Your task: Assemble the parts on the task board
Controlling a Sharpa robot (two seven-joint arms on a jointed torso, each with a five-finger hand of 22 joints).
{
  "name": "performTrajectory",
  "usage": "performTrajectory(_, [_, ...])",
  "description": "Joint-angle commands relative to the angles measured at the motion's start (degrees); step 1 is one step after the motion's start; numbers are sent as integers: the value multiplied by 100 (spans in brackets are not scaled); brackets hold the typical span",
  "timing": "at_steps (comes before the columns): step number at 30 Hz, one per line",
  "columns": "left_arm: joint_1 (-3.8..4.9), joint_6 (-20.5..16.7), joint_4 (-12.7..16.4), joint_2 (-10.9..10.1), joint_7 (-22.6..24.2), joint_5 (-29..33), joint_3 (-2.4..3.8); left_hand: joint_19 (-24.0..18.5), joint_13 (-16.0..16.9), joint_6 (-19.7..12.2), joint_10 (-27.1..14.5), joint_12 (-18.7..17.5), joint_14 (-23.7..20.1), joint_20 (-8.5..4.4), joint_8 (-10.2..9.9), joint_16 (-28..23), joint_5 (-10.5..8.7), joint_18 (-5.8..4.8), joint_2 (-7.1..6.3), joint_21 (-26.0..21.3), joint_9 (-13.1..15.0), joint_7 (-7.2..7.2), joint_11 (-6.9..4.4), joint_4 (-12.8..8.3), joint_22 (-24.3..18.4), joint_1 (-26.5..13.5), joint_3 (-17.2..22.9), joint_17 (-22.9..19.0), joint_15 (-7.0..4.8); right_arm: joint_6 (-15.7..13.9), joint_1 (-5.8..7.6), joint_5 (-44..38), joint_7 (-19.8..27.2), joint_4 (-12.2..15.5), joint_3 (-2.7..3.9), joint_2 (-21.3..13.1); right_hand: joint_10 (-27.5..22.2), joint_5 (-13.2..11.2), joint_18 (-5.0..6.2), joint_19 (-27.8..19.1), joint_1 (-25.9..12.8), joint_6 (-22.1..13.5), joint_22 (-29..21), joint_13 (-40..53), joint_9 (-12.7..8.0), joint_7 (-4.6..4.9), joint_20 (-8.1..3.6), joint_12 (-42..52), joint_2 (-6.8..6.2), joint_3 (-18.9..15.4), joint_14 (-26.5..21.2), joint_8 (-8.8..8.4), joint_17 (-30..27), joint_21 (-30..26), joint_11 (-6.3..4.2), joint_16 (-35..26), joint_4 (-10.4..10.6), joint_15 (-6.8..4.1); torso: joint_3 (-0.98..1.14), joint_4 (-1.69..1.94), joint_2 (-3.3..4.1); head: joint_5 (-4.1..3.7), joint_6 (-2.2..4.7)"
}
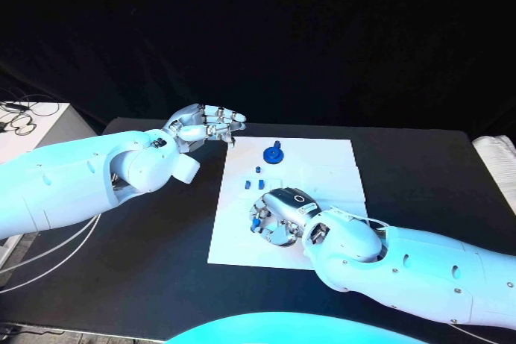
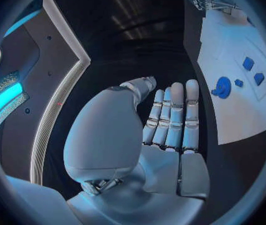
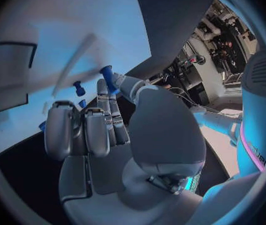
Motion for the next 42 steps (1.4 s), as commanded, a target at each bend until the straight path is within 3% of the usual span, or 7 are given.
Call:
performTrajectory(1, [2, 94, 15, 5, 25, 34, 3, 38, 7, -6, 0, 32, 14, -18, 19, -28, -2, 83, 60, -21, -5, 7, -5, 0, -5, -16, -36, 5, 5, 99, -12, 84, 223, -4, -10, 15, -88, -17, -43, 234, -60, -119, 900, 2, -32, 9, 62, -20, -128, -79, 208, -75, -16, -47, 33, 12, 12, 45, -1, 0, -2, 0, -5])
performTrajectory(18, [3, 127, 11, -1, -4, 35, 3, 38, 7, -6, 0, 32, 14, -18, 19, -28, -2, 83, 60, -21, -5, 7, -5, 0, -5, -16, -36, 5, 5, -279, -13, 143, 319, 16, -18, -36, -561, -7, 43, 96, -41, -421, 744, 38, -58, 20, 124, 25, -113, -376, 65, -267, -313, -540, 87, -137, -51, 105, 3, -2, -3, -9, -1])
performTrajectory(24, [3, 134, 7, -4, -9, 35, 3, 38, 7, -6, 0, 32, 14, -18, 19, -28, -2, 83, 60, -21, -5, 7, -5, 0, -5, -16, -36, 5, 5, -626, -14, 166, 375, 103, -16, -147, -1539, 133, 212, -198, 326, -893, 371, 169, -71, -90, 246, 592, 168, -1598, -311, -478, -1034, -1612, 219, -422, 96, 223, 3, -6, -5, -27, 17])
performTrajectory(28, [2, 137, 3, -7, -11, 35, 3, 38, 7, -6, 0, 32, 14, -18, 19, -28, -2, 83, 60, -21, -5, 7, -5, 0, -5, -16, -36, 5, 5, -765, -2, 259, 436, 270, 6, -353, -1758, 145, 225, -193, 536, -958, 325, 233, -57, -82, 253, 975, 214, -2010, -339, -470, -1129, -1709, 219, -419, 334, 223, 2, -5, -7, -58, 33])
performTrajectory(34, [2, 140, 0, -17, -9, 39, 0, 38, 7, -6, 0, 32, 14, -18, 19, -28, -2, 83, 60, -21, -5, 7, -5, 0, -5, -16, -36, 5, 5, -816, 182, 1017, 630, 670, 71, -966, -1344, 247, 113, 39, 660, -676, 567, 394, -1, 121, 161, 1684, 259, -2057, -103, -319, -711, -1026, 100, -159, 604, 118, -2, -20, -17, -140, 81])
performTrajectory(37, [1, 133, 3, -27, -5, 41, -4, 38, 7, -6, 0, 32, 14, -18, 19, -28, -2, 83, 60, -21, -5, 7, -5, 0, -5, -16, -36, 5, 5, -677, 359, 1801, 620, 884, 90, -1386, -494, 297, -40, 278, 581, -407, 910, 626, 20, 79, 88, 2193, 255, -1896, 145, -187, -108, -83, -16, 120, 779, 23, -3, -27, -18, -209, 117])
performTrajectory(42, [-4, 113, 40, -55, 14, 44, -11, 46, 6, -10, -8, 34, 11, -20, 30, -36, -2, 82, 67, -38, -8, 5, -5, 3, -17, -21, -45, 10, 5, -307, 616, 2761, 354, 1140, 99, -2064, -9, 302, -148, 412, 261, -230, 1154, 1756, 83, -73, -60, 3402, 178, -1949, 271, 14, 280, 552, -180, 291, 1101, -120, -12, -50, -44, -366, 173])
